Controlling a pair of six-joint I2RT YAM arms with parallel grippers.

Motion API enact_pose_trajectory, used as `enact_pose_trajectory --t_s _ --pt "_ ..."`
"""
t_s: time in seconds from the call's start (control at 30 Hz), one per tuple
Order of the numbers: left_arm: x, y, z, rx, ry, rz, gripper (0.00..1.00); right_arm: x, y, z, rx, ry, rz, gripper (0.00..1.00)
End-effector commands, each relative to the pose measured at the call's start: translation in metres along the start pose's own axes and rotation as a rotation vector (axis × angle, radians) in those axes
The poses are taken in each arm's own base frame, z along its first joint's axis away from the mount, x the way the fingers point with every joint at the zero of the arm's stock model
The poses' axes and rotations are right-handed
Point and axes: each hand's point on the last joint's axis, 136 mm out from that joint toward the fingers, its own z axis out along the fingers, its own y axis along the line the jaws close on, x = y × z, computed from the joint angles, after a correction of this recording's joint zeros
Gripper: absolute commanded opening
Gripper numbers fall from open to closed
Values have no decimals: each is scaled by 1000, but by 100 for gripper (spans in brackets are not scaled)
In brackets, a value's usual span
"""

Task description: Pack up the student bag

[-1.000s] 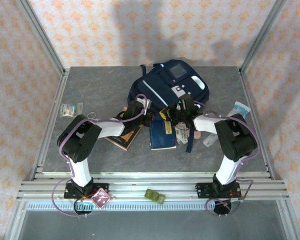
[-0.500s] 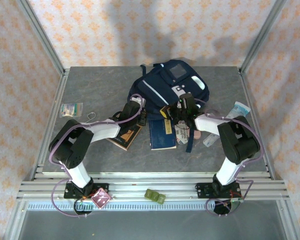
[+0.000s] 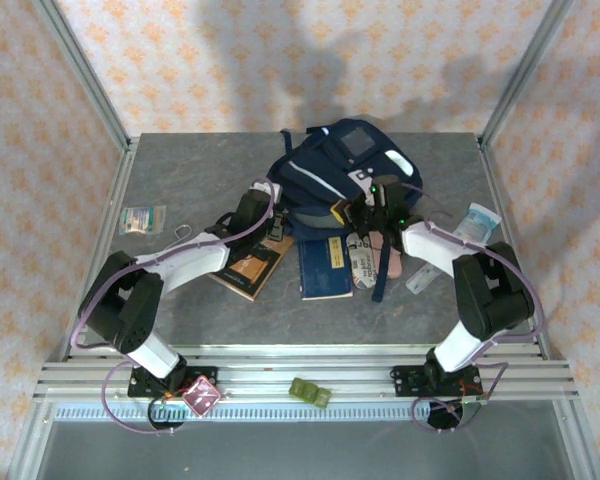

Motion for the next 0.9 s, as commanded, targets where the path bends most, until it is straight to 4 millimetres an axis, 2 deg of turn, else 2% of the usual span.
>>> enact_pose_trajectory --t_s 0.0,0.13,0.23,0.27,0.3,0.33,0.47,0.6,0.73,0.87 --pt "-15 -7 -15 26 11 35 0 -48 68 -36 -128 -169 -139 0" --pt "-23 -26 -25 89 7 44 0 -52 92 -56 -166 -190 -196 0" --pt "-24 -29 -27 107 1 16 0 -48 96 -66 -164 -184 -235 0" --pt "-25 -30 -26 111 1 10 8 -46 94 -68 -159 -177 -244 0" --pt "-26 -28 -25 109 -1 -5 25 -44 92 -70 -156 -171 -251 0" --pt "-28 -26 -23 112 -11 -31 37 -42 89 -71 -153 -164 -260 0" --pt "-48 -1 -19 116 -69 -212 52 -21 67 -65 -137 -72 -284 0" --pt "-63 17 -6 105 -90 -318 66 0 26 -57 -95 -2 -272 0" --pt "-61 28 28 39 -10 -356 73 14 -8 -52 -49 36 -253 0" --pt "-50 29 67 37 67 -359 76 22 -25 -48 -33 49 -239 0"
